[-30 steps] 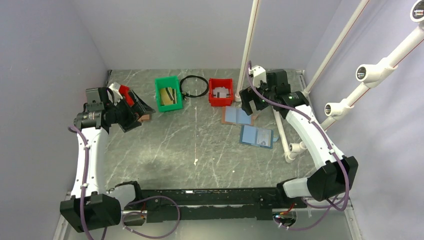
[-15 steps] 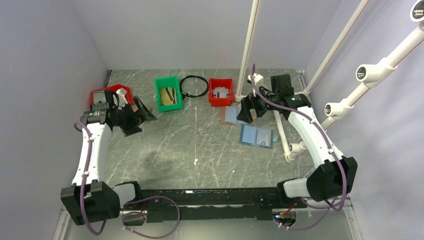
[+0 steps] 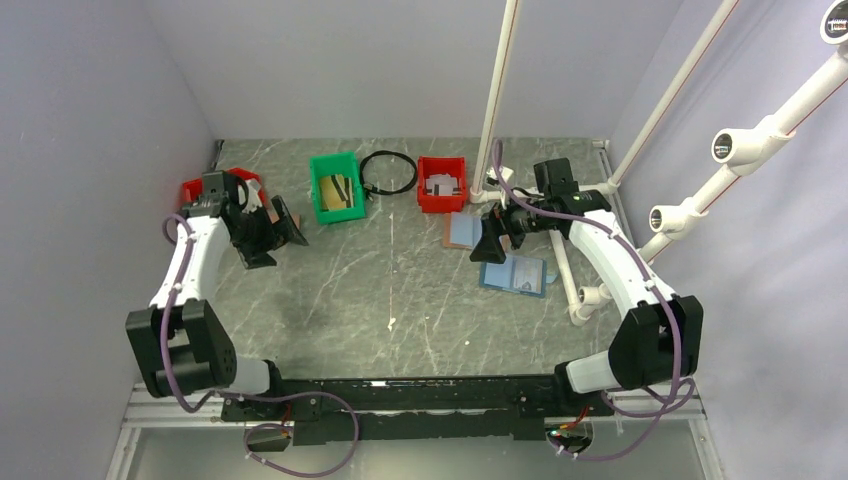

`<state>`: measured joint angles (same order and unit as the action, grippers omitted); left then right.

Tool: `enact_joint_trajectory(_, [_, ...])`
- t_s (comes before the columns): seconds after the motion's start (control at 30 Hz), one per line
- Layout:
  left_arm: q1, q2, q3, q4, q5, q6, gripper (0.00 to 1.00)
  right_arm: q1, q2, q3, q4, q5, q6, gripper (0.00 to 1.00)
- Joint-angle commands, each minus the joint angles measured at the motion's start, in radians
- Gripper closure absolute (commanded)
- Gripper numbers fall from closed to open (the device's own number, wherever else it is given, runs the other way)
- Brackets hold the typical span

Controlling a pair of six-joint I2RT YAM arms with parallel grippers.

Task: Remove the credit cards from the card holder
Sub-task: Move the card holder to the center of the board.

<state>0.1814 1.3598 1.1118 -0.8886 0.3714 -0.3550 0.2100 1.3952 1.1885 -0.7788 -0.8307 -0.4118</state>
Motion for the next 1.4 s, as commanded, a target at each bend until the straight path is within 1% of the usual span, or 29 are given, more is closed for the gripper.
enact_joint_trajectory(0.0, [-0.014,0.062,0.072,0.051,-0.049,0.061,0.06,-0.004,0.010,0.006,-0.009,-0.065,-0.059,0.00])
enact_joint_trajectory(0.23, [-0.020,0.181,0.130,0.063,-0.112,0.101,0.06,-0.004,0.019,0.002,-0.007,-0.063,-0.065,0.00])
enact_joint_trajectory(0.4, [-0.022,0.257,0.175,0.092,-0.141,0.116,0.11,-0.004,0.044,0.008,-0.012,-0.075,-0.065,0.00])
enact_joint_trajectory(0.57, [-0.040,0.347,0.240,0.105,-0.193,0.146,0.23,-0.005,0.069,0.024,-0.022,-0.078,-0.068,0.00])
enact_joint_trajectory(0.7, [-0.053,0.417,0.289,0.108,-0.227,0.159,0.25,-0.004,0.073,0.017,-0.019,-0.076,-0.068,0.00])
enact_joint_trajectory(0.77, [-0.053,0.436,0.303,0.124,-0.250,0.125,0.26,-0.003,0.075,0.016,-0.019,-0.074,-0.067,0.00])
enact_joint_trajectory(0.9, [-0.050,0.465,0.344,0.132,-0.335,-0.030,0.38,-0.004,0.080,0.014,-0.018,-0.073,-0.065,0.00])
enact_joint_trajectory(1.0, [-0.049,0.471,0.347,0.180,-0.349,-0.062,0.42,-0.004,0.086,0.014,-0.017,-0.074,-0.065,0.00])
enact_joint_trajectory(1.1, [-0.049,0.501,0.378,0.190,-0.362,-0.037,0.42,-0.004,0.089,0.014,-0.017,-0.079,-0.062,0.00])
enact_joint_trajectory(1.23, [-0.049,0.585,0.455,0.126,-0.361,0.041,0.45,-0.004,0.089,0.011,-0.019,-0.079,-0.064,0.00])
enact_joint_trajectory(1.37, [-0.051,0.614,0.475,0.104,-0.369,0.102,0.46,-0.004,0.088,0.008,-0.017,-0.081,-0.061,0.00])
